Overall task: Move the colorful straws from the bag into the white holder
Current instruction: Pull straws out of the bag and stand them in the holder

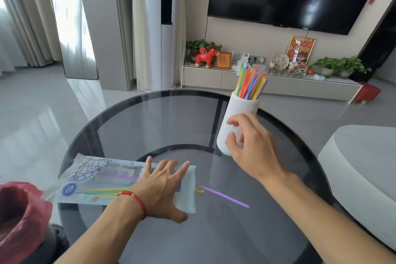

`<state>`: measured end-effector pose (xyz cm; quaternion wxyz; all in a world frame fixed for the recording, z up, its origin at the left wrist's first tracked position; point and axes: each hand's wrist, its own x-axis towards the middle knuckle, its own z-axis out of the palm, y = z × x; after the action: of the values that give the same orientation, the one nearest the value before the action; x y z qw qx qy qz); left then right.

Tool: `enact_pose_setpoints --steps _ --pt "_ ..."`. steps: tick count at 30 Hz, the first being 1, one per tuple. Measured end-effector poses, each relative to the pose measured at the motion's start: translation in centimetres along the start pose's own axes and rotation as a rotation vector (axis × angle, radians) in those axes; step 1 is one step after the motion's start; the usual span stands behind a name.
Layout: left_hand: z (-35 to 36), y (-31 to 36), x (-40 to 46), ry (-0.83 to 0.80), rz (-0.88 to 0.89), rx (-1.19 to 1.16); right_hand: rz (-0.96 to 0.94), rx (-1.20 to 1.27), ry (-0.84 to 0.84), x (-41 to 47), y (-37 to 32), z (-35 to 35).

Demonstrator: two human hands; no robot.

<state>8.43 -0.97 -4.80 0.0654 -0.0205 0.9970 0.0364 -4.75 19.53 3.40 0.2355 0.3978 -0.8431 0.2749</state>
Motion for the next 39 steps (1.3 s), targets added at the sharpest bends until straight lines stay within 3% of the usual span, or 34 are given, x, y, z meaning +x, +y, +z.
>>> enact_pose_setpoints --steps 4,6,7,14,20,24,28,35,39 --pt "-0.1 0.3 0.2 0.087 0.002 0.01 0.308 -0.105 -0.582 -6.1 1.5 2.4" --pt "-0.1 0.5 0.3 0.1 -0.003 0.014 0.29 -0.155 -0.794 -7.8 2.5 2.7" --pt "-0.1 0.6 0.3 0.101 -0.005 0.021 0.263 -0.17 -0.821 -8.2 2.9 2.8" --pt "-0.5 2.8 0.8 0.151 0.037 0.184 0.232 0.053 -0.648 -7.9 3.6 3.7" --pt "-2.3 4.1 0.3 0.328 0.139 0.401 0.651 0.651 -0.349 -7.5 2.6 6.2" --pt "-4.5 4.1 0.3 0.362 0.197 0.592 0.907 1.095 -0.376 -6.8 0.1 7.5" --pt "-6.3 3.8 0.5 0.339 0.273 0.743 1.044 1.448 -0.496 -6.7 -2.1 7.4" --pt "-7.3 3.5 1.0 0.421 0.36 0.855 1.204 1.581 -0.5 -6.2 -1.3 7.0" --pt "-7.1 3.7 1.2 0.448 0.352 0.807 1.238 1.644 -0.392 -6.0 -0.5 7.3"
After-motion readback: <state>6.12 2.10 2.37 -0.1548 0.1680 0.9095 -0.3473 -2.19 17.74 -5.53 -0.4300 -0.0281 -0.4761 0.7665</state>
